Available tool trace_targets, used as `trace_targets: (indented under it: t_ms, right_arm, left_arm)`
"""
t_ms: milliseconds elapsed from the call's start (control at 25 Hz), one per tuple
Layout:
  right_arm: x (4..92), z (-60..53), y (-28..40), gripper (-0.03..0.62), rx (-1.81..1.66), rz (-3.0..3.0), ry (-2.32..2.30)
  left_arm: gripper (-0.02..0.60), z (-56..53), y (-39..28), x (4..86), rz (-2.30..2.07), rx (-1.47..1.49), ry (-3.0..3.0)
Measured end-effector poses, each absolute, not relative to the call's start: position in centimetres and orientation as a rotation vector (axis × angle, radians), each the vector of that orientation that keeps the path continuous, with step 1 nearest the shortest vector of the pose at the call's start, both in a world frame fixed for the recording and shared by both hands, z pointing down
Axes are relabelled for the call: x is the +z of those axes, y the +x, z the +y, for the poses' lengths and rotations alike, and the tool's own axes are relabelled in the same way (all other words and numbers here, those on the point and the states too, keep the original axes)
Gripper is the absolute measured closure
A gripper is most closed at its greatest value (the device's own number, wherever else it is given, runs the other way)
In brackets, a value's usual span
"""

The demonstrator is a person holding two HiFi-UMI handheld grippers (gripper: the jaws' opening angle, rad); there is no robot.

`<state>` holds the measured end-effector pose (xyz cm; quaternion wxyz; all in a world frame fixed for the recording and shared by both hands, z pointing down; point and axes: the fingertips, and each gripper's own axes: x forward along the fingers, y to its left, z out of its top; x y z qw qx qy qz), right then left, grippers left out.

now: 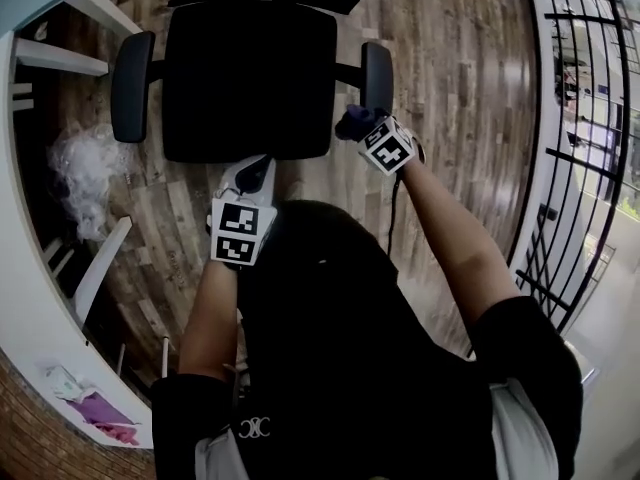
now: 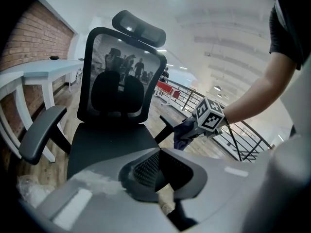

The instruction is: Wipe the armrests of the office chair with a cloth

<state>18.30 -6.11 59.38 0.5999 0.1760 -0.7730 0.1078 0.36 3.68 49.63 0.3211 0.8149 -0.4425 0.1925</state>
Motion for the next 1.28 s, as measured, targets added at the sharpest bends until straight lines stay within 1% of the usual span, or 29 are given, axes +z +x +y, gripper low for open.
trace_targets:
  t_ms: [200, 560, 800, 1040, 1280]
  right_arm:
    - [59.4, -8.9, 18.0, 0.537, 0.247, -1.787, 0.424]
    - [59.0, -15.2, 16.8, 0.537, 0.168, -1.864, 0.372]
    - [58.0, -21.6, 16.8, 0.537, 0.165, -1.940, 0.378]
    - [57.9, -26.7, 16.8, 0.537, 0.164, -1.966, 0.417]
    - [58.3, -29.9, 20.6, 0.537, 0.340, -1.976, 0.591]
  left_arm:
    - [0.575, 3.2, -0.8, 50.0, -1.193, 0.487, 2.106]
    - [0.575, 3.2, 0.1, 50.7, -1.268, 0.465, 1.993]
    - [0.575, 1.8, 3.4, 49.4, -1.349, 0.452, 1.947]
    - [0.575, 1.1, 6.2, 49.9, -1.391, 0.445, 1.883]
    - [0.575, 0.2, 8.4, 49.9, -1.384, 0.484, 1.885]
